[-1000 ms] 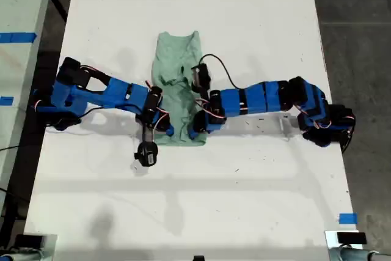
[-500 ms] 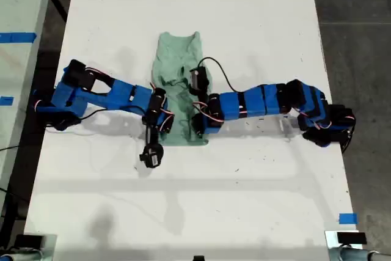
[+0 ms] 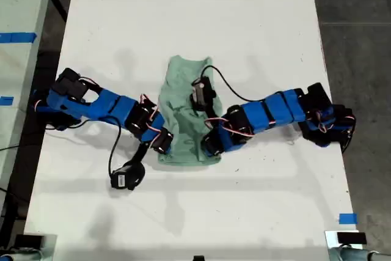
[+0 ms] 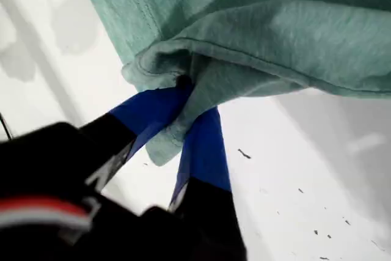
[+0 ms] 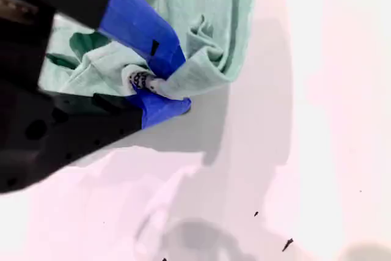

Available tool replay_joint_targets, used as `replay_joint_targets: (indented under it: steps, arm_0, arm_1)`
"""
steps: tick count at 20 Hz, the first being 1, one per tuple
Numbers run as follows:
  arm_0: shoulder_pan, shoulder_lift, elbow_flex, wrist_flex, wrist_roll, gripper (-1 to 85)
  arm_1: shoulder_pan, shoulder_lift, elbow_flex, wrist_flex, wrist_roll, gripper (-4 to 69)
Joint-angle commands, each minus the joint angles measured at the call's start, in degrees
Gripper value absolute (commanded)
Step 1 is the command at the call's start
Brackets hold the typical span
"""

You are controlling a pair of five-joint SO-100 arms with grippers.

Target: Fold tshirt

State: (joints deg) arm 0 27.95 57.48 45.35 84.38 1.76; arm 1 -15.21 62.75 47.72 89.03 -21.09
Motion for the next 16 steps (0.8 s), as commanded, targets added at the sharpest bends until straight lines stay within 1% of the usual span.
replay_joint_targets:
  steps: [1,3,5,6,9,10,11,12,14,16]
  arm_0:
    - [-0.26,6.59,-2.99,-0.35,0.62,0.0]
    - [-2.72,9.84,-2.46,0.00,2.46,0.0]
    - [-7.21,14.06,-1.41,3.43,3.87,0.0]
    - [-10.02,15.38,-1.32,4.39,6.94,0.0]
    - [-21.62,16.61,-1.32,7.82,17.49,0.0]
    - [-26.10,16.61,-1.41,7.65,22.68,0.0]
    - [-30.94,16.52,-1.58,7.91,26.46,0.0]
    - [-35.51,16.70,-1.49,7.21,31.29,0.0]
    - [-43.86,16.52,-1.41,5.80,38.67,0.0]
    - [-49.75,15.21,-1.41,3.43,44.74,0.0]
  arm_1:
    - [0.62,6.77,-1.76,0.26,0.97,-1.7]
    - [4.57,9.40,0.09,0.97,1.32,-1.7]
    - [10.37,13.54,3.08,1.85,0.18,-1.7]
    - [13.89,15.64,4.83,1.85,-1.32,-1.7]
    - [27.16,17.75,5.98,1.67,-10.72,-1.7]
    - [32.08,17.67,5.98,0.53,-15.21,-1.7]
    - [36.83,17.23,5.89,-1.05,-19.95,-1.7]
    - [40.96,16.79,5.80,-2.81,-24.52,-1.7]
    - [47.37,15.64,4.31,-5.89,-31.73,-1.7]
    - [51.94,15.47,4.39,-9.23,-36.56,-1.8]
